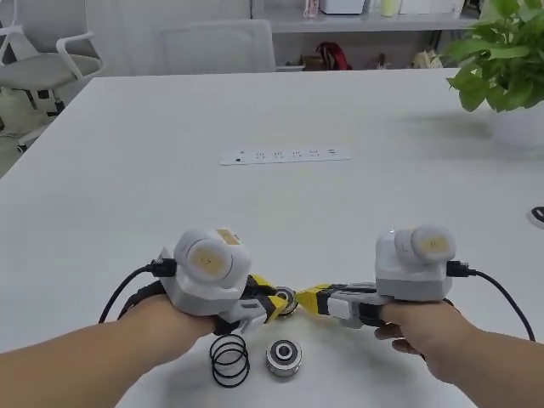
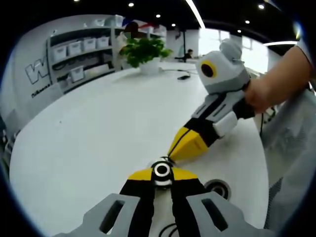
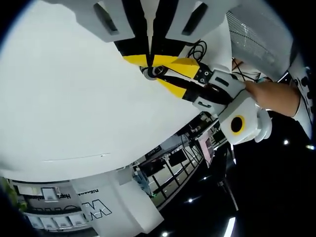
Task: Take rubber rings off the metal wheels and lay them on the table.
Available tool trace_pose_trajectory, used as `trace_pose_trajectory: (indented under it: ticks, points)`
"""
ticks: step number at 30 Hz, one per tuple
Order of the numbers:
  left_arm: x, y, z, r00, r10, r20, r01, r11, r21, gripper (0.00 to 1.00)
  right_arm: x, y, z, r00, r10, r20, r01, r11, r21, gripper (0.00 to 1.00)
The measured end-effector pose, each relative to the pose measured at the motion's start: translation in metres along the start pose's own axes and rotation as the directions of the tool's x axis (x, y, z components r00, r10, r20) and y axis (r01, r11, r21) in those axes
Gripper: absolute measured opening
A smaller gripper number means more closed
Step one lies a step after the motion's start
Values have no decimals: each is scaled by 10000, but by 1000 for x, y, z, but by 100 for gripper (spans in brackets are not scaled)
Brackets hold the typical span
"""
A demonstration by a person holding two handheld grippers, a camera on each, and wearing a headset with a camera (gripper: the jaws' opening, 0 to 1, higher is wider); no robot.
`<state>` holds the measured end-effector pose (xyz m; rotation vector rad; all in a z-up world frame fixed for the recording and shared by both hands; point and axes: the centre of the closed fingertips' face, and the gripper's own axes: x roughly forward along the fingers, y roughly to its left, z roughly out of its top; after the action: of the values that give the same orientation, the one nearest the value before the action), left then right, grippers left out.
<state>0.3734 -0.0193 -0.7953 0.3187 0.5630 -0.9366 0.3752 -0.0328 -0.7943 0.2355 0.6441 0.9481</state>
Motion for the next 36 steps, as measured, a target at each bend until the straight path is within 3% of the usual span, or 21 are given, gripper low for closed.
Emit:
trace_pose_trajectory:
  ticks: [36]
  points:
    - [0, -2, 0, 9999, -59, -86, 61, 9998, 166, 12, 2, 15, 1, 9967, 811, 41, -812, 9967, 63, 0]
